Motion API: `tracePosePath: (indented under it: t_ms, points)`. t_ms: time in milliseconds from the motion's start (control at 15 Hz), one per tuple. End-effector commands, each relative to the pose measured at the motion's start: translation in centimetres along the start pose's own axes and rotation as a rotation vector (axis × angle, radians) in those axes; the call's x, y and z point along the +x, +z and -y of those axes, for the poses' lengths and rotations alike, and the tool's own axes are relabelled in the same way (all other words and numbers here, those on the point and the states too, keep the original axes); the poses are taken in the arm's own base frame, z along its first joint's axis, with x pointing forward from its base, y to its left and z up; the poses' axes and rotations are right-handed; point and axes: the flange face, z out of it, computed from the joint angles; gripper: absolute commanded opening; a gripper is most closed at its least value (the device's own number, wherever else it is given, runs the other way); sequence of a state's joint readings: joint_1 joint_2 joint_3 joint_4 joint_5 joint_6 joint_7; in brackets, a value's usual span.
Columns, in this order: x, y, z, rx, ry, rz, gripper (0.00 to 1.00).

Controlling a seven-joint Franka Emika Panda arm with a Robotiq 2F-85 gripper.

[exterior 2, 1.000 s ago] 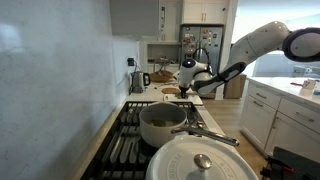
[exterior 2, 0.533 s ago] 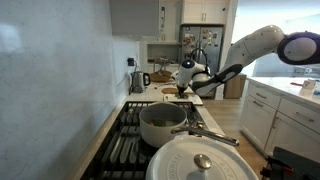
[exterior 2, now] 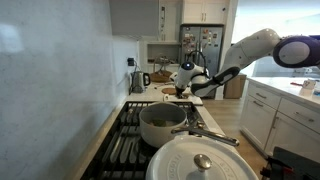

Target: Remove the wooden spatula from the chopping board, place the spatula in the open grey pot on the right side of the stove, stir the contents of the pot with the spatula, remove the spatula from the pot and put it on the chopping board

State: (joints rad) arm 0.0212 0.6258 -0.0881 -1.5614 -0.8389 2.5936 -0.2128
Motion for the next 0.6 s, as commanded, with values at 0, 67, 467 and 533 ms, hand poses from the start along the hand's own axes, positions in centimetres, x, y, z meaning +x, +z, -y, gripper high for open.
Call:
tracePosePath:
  t_ms: [0,67,467,533]
  points:
    - [0.7,0.4,-0.4,-0.009,-0.029,-0.029,0.02]
    - [0.7,0.5,-0.3,-0.011,-0.03,-0.032,0.02]
    - [1.3,1.4,0.5,-0.031,-0.042,-0.049,0.02]
    - [1.3,1.5,0.5,-0.039,-0.045,-0.05,0.02]
